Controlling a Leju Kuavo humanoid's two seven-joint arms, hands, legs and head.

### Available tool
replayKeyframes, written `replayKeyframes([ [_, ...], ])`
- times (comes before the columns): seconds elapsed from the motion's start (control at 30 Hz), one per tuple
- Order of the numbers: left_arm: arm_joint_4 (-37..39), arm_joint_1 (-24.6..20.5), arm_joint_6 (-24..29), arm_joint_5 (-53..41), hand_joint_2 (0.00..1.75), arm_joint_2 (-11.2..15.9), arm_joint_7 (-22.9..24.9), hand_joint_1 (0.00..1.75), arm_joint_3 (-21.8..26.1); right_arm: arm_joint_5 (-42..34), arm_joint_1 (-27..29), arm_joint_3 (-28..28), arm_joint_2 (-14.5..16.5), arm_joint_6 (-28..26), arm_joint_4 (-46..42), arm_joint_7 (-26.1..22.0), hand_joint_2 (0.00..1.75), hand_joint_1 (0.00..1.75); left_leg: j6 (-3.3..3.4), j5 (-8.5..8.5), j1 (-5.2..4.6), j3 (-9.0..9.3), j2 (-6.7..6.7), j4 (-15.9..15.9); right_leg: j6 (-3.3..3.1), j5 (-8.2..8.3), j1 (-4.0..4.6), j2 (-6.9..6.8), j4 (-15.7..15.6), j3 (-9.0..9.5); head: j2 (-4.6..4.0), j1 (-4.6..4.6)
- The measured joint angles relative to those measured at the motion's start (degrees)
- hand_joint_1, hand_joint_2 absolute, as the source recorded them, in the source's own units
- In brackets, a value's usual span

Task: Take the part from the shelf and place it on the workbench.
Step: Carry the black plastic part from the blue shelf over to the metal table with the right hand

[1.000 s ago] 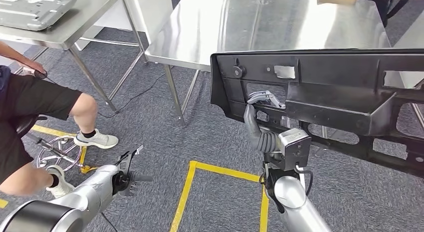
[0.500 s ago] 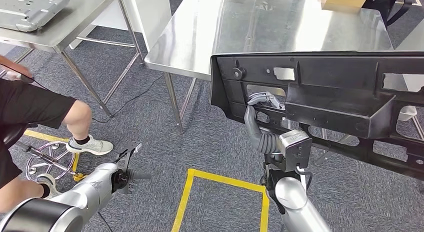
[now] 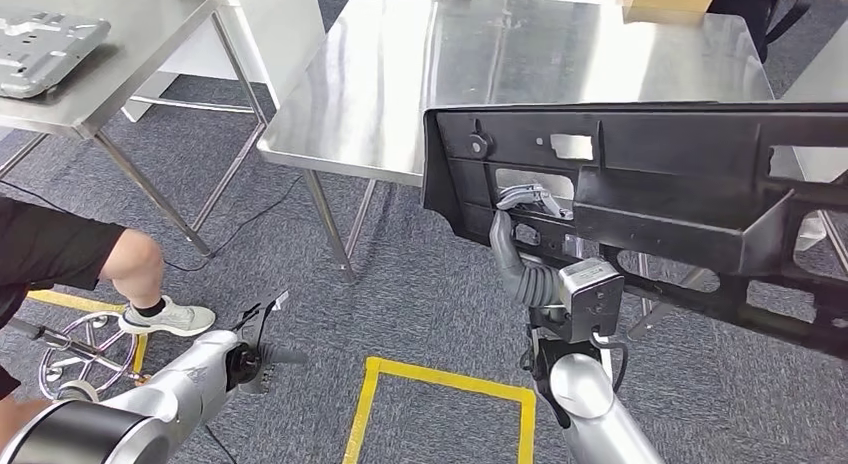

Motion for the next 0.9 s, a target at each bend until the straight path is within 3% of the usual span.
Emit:
replayKeyframes([
  [0.03,0.03,0.04,0.00,-0.01,1.75,0.02,0.00,0.00,0.00,0.00,0.01,0.01,0.01,0.01,0.00,0.00,1.75,1.75,0.18,1.06,-0.01,-0.68,0.00,-0.59,0.03,-0.37,0.12,0.16,0.00,0.46,0.00,-0.02],
  [0.07,0.04,0.04,0.00,-0.01,1.75,0.04,0.00,0.00,0.00,0.00,0.01,0.01,0.01,0.01,0.00,0.00,1.75,1.75,0.53,3.49,-0.04,-0.16,-0.01,-3.34,0.08,-0.79,0.24,0.30,0.00,1.04,0.00,-0.03],
  [0.13,0.04,-0.09,0.00,-0.01,1.75,0.13,-0.01,0.00,0.00,-0.01,-0.02,0.02,0.04,0.01,0.01,0.00,1.75,1.75,1.51,9.05,-0.27,2.67,0.00,-11.33,0.27,-1.63,0.49,0.48,-0.05,2.16,0.00,0.03],
  [0.2,0.04,-0.32,0.00,-0.01,1.75,0.20,-0.02,0.00,0.00,-0.01,-0.09,0.01,0.08,0.01,0.02,0.00,1.75,1.75,2.20,10.79,-0.72,4.80,-0.05,-16.09,0.67,-2.21,0.64,0.57,-0.12,2.62,0.00,0.06],
  [0.3,0.00,-0.48,0.00,-0.02,1.75,0.26,-0.02,0.00,0.00,0.01,-0.06,0.04,0.15,0.00,-0.04,0.00,1.75,1.75,2.78,10.32,-0.92,6.13,-0.11,-16.98,1.70,-2.89,0.71,0.52,-0.24,2.85,0.00,-0.18],
  [0.37,-0.06,-0.66,0.00,-0.02,1.75,0.25,-0.02,0.00,0.00,0.03,-0.22,0.03,0.17,0.01,-0.10,0.00,1.75,1.75,3.28,10.17,-0.59,7.05,-0.06,-17.61,2.14,-4.04,0.78,0.33,2.25,1.67,0.00,-0.02],
  [0.47,-0.04,-0.71,-0.02,-0.03,1.75,0.18,-0.02,0.00,0.00,0.03,-0.17,0.01,0.10,0.00,-0.09,0.00,1.75,1.75,3.76,9.59,-0.54,7.53,-0.10,-17.69,2.36,-7.22,0.46,0.23,13.24,-5.20,0.00,0.25],
  [0.5,-0.02,-0.58,-0.03,-0.03,1.75,0.14,-0.02,0.00,0.00,0.03,-0.06,0.01,0.06,0.00,-0.07,0.00,1.75,1.75,3.76,9.33,-0.56,7.64,-0.15,-17.59,2.64,-7.51,0.35,0.22,15.85,-7.28,0.00,0.25],
  [0.53,-0.01,-0.44,-0.04,-0.03,1.75,0.08,-0.02,0.00,0.00,0.03,0.00,0.02,0.02,0.00,-0.06,0.00,1.75,1.75,3.68,9.01,-0.54,7.81,-0.22,-17.43,3.13,-6.81,0.25,0.19,16.31,-8.26,0.00,0.25],
  [0.57,-0.01,-0.33,-0.04,-0.03,1.75,0.02,-0.02,0.00,0.00,0.03,0.01,0.02,0.01,0.00,-0.05,0.00,1.75,1.75,3.55,8.60,-0.50,8.08,-0.29,-17.18,3.76,-5.08,0.15,0.12,14.18,-7.89,0.00,0.26],
  [0.6,-0.01,-0.29,-0.04,-0.03,1.75,-0.03,-0.02,0.00,0.00,0.03,-0.01,0.02,0.00,0.00,-0.05,0.00,1.75,1.75,3.36,8.09,-0.44,8.41,-0.35,-16.85,4.40,-2.75,0.03,-0.04,10.08,-6.38,0.00,0.27],
  [0.67,-0.01,-0.31,-0.04,-0.03,1.75,-0.07,-0.02,0.00,0.00,0.02,-0.03,0.02,0.01,0.00,-0.05,-0.01,1.75,1.75,2.79,7.04,-0.57,8.87,-0.44,-16.14,4.60,0.62,0.03,-0.33,2.76,-3.04,0.00,0.30],
  [0.7,-0.01,-0.34,-0.04,-0.03,1.75,-0.06,-0.02,0.00,0.00,0.01,-0.03,0.02,0.01,0.00,-0.04,0.00,1.75,1.75,2.52,6.68,-0.67,8.94,-0.45,-15.93,4.21,1.22,0.11,-0.40,1.02,-2.14,0.00,0.32],
  [0.77,-0.01,-0.38,-0.04,-0.03,1.75,-0.04,-0.01,0.00,0.00,0.00,-0.04,0.01,0.01,0.01,-0.03,0.01,1.75,1.75,2.02,6.32,-0.74,8.97,-0.41,-15.85,3.08,1.02,0.32,-0.26,0.68,-1.84,0.00,0.31],
  [0.9,-0.01,-0.40,-0.04,-0.03,1.75,-0.05,-0.01,0.00,0.00,0.01,-0.12,-0.01,0.02,0.01,-0.03,0.00,1.75,1.75,1.51,5.82,-0.59,8.96,-0.34,-15.58,2.28,0.85,0.21,-0.17,0.66,-1.63,0.00,0.28],
])
